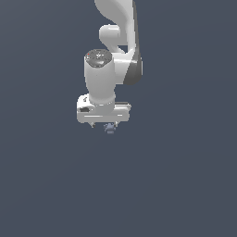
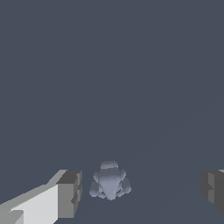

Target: Pick up the object and move it to a goal position.

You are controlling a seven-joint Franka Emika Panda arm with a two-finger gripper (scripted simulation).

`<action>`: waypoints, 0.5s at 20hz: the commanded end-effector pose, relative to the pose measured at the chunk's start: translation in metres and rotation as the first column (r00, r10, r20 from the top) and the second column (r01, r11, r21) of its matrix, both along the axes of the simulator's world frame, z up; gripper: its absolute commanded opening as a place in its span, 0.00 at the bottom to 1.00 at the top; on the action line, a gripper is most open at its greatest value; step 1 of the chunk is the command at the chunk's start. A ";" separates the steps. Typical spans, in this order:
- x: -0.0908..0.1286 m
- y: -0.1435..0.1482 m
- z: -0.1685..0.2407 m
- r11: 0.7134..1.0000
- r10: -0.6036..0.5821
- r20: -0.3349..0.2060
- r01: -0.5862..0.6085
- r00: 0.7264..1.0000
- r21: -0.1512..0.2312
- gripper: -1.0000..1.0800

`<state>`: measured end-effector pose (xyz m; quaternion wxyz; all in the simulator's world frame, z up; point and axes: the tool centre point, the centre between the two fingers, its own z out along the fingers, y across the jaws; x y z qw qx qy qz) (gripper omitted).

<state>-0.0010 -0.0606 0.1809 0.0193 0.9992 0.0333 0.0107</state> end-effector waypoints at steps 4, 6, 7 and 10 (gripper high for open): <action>-0.012 0.001 -0.015 0.992 0.126 -0.009 -0.126 0.992 0.003 0.96; -0.018 0.001 -0.022 0.984 0.179 -0.012 -0.179 0.984 0.005 0.96; -0.020 0.001 -0.025 0.979 0.205 -0.013 -0.204 0.979 0.006 0.96; -0.029 0.002 -0.034 0.959 0.282 -0.017 -0.282 0.959 0.009 0.96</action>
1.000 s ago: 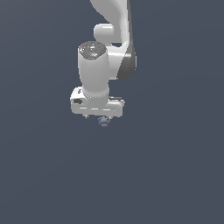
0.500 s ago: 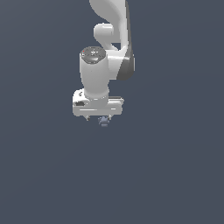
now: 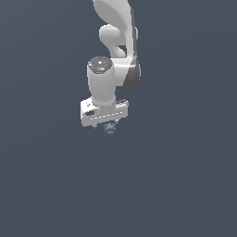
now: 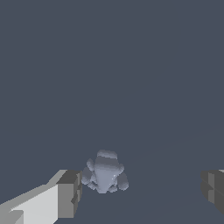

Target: Pick up the object and move it to a goal position.

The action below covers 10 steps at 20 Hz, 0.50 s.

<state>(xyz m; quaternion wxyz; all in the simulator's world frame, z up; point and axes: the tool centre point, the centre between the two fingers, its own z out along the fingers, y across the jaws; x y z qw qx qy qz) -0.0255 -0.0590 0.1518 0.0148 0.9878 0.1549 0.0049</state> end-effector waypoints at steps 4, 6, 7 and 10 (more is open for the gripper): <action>-0.016 0.002 -0.016 0.989 0.147 -0.007 -0.147 0.989 0.005 0.96; -0.022 0.003 -0.022 0.980 0.200 -0.009 -0.200 0.980 0.008 0.96; -0.025 0.003 -0.025 0.974 0.226 -0.010 -0.226 0.974 0.009 0.96; -0.034 0.005 -0.033 0.953 0.303 -0.013 -0.303 0.953 0.013 0.96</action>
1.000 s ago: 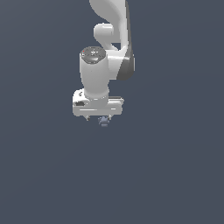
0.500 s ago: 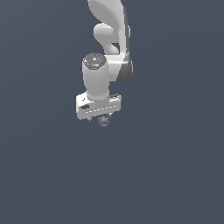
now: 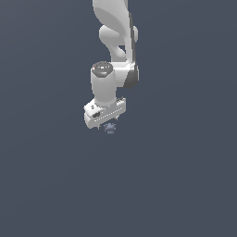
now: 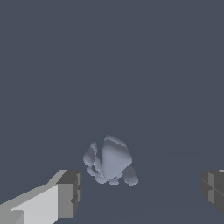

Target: Pick up the object and move it to a goal position.

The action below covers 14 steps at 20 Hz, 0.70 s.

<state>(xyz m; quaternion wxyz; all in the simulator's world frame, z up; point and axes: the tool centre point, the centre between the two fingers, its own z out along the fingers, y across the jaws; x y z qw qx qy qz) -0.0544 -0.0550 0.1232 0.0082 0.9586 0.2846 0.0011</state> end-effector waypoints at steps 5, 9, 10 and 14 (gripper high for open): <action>-0.018 0.003 -0.015 0.988 0.155 -0.005 -0.155 0.988 0.007 0.96; -0.026 0.005 -0.021 0.976 0.219 -0.006 -0.219 0.976 0.011 0.96; -0.027 0.005 -0.022 0.973 0.232 -0.006 -0.232 0.973 0.012 0.96; -0.032 0.006 -0.026 0.963 0.270 -0.007 -0.270 0.963 0.014 0.96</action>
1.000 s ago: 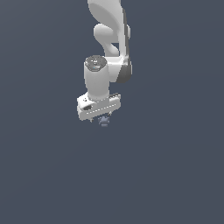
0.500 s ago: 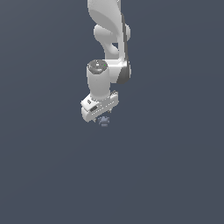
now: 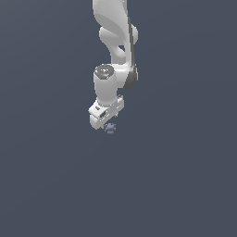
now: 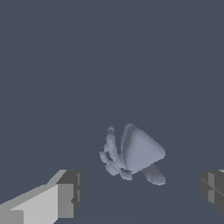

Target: Pick up the object and move it to a goal position.

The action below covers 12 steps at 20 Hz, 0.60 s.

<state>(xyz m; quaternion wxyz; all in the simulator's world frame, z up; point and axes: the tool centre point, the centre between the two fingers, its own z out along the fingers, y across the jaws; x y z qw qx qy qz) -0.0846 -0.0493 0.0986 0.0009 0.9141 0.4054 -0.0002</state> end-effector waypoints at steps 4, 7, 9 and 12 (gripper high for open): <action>-0.004 0.001 -0.003 0.999 0.032 0.000 -0.032 0.999 0.002 0.96; -0.003 0.001 -0.003 1.000 0.028 -0.001 -0.028 1.000 0.002 0.96; -0.003 0.001 -0.005 1.000 0.028 -0.001 -0.028 1.000 0.002 0.96; -0.004 0.001 -0.013 1.000 0.029 -0.001 -0.029 1.000 0.002 0.96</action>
